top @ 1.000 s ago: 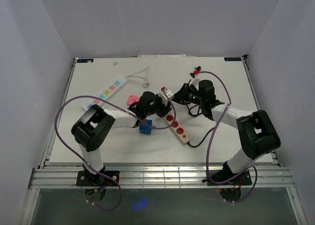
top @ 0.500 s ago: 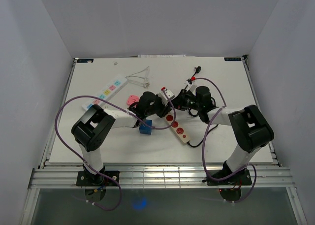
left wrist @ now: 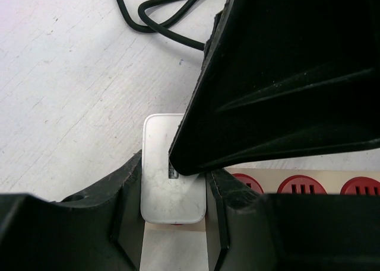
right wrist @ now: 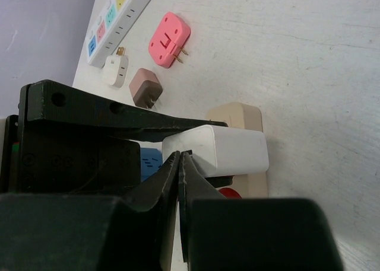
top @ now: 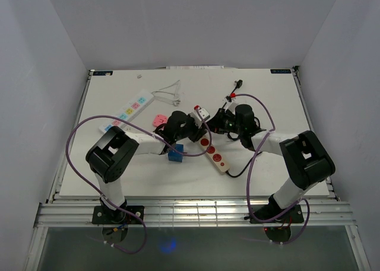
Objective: Insert the plug
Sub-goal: Insert the plug into the socket, then pick up the plug from the center of the board.
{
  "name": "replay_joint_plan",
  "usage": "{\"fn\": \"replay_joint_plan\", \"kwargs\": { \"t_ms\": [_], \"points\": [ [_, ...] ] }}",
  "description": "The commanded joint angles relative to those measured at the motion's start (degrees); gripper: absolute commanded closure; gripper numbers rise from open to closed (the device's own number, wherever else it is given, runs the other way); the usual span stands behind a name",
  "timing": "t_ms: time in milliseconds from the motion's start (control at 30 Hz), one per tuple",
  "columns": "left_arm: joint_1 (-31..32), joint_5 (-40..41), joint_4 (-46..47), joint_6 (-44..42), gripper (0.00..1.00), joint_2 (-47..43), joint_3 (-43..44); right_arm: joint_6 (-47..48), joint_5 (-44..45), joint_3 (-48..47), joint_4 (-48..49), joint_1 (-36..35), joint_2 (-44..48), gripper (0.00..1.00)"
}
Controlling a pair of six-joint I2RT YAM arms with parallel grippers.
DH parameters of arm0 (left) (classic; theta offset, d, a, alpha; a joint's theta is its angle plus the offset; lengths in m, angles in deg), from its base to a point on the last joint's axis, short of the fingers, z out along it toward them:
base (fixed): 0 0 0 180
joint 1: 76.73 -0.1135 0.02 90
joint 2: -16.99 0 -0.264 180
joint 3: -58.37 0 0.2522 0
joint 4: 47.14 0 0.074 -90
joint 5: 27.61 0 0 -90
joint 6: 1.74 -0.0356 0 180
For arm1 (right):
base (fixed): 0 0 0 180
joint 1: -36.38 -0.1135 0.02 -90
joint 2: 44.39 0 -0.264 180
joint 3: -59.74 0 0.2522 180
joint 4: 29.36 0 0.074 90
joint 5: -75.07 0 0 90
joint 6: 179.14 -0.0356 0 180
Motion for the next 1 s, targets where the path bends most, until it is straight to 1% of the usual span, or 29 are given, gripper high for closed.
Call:
{"fn": "replay_joint_plan", "kwargs": {
  "t_ms": [0, 67, 100, 133, 167, 233, 300, 333, 500, 633, 733, 767, 833, 867, 900, 967],
  "points": [
    [0.21, -0.72, -6.44, 1.75, 0.76, -1.57, -3.56, 2.44, 2.72, 0.98, -5.04, 0.11, 1.03, 0.92],
    [0.21, -0.02, -5.73, 2.45, 0.68, -2.36, -4.35, 3.14, 3.86, 1.07, -5.12, 0.11, 2.78, 0.92],
    [0.29, 0.51, -5.03, 2.71, 0.51, -3.15, -4.62, 3.49, 4.30, 1.16, -5.73, 0.11, 3.49, 0.92],
    [0.21, 0.86, -4.68, 3.15, 0.39, -3.68, -4.97, 4.02, 5.09, 1.07, -6.18, 0.20, 5.32, 0.92],
    [0.29, 1.30, -4.24, 3.33, 0.31, -4.20, -5.41, 5.42, 7.01, 0.89, -7.05, 0.29, 6.30, 0.92],
    [0.21, 2.35, -2.13, 3.77, 0.22, -5.96, -7.08, 6.74, 8.87, 0.89, -9.68, 0.64, 9.10, 0.92],
    [0.20, 2.45, -0.38, 3.94, 0.13, -7.02, -8.39, 7.45, 9.84, 1.68, -9.78, 1.08, 10.87, 0.92],
    [0.21, 2.19, -0.02, 3.95, 0.02, -7.72, -8.66, 7.45, 10.02, 2.03, -9.78, 1.34, 12.44, 0.92],
    [0.21, 2.36, 0.25, 4.12, 0.02, -9.39, -9.28, 8.24, 10.72, 3.44, -10.57, 2.04, 15.53, 0.92],
    [0.21, 3.32, 0.25, 5.26, 0.02, -12.90, -10.33, 9.29, 11.34, 4.14, -12.24, 2.22, 18.86, 0.92],
    [0.20, 7.27, -0.36, 7.45, 0.02, -16.07, -11.03, 10.09, 12.04, 4.58, -13.21, 2.40, 21.06, 0.92],
    [0.21, 10.24, -0.89, 7.46, 0.02, -17.55, -11.04, 10.18, 12.13, 4.58, -13.65, 2.40, 21.59, 0.92],
    [0.12, 13.68, -1.85, 11.14, 0.02, -19.05, -11.13, 10.61, 11.87, 4.67, -13.74, 2.57, 22.48, 0.92],
    [0.20, 18.13, -3.60, 12.37, 0.02, -20.45, -10.95, 10.70, 11.26, 4.50, -13.91, 2.57, 22.48, 0.92],
    [0.12, 20.01, -4.84, 13.86, 0.02, -21.25, -10.69, 10.88, 10.99, 4.06, -14.44, 2.57, 22.31, 0.92],
    [0.03, 24.22, -7.56, 19.92, 0.02, -22.92, -10.16, 11.14, 9.50, 3.62, -14.53, 2.57, 22.04, 0.92]
  ]
}}
